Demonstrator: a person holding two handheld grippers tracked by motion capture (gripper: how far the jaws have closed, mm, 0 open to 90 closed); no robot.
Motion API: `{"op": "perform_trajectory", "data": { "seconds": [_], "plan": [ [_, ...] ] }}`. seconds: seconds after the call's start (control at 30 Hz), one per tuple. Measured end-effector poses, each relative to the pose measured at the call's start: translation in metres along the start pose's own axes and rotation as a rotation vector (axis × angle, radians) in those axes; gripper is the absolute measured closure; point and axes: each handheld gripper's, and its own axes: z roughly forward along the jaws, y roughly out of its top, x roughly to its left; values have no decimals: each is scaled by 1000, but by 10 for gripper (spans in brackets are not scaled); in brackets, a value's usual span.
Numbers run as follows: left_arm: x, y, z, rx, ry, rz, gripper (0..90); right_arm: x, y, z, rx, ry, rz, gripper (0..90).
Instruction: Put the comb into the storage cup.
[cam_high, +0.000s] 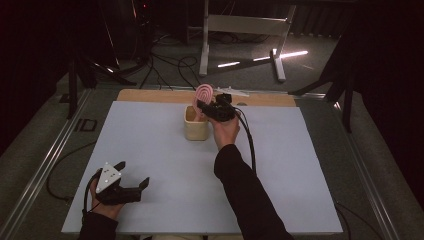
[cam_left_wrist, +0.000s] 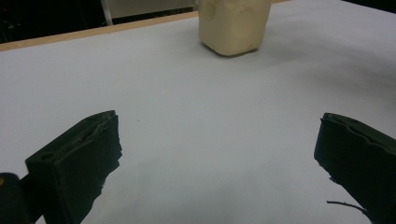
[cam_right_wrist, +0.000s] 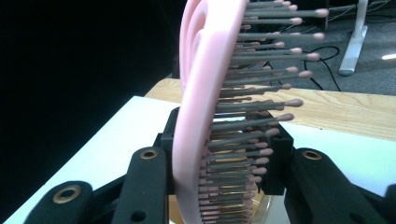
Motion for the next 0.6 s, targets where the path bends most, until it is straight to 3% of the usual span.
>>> {"op": "perform_trajectory", "data": {
  "seconds": [0.6],
  "plan": [
    [0,0,0,3,2,2,10,-4,1,-1,13,-9,-6,623]
  ]
}}
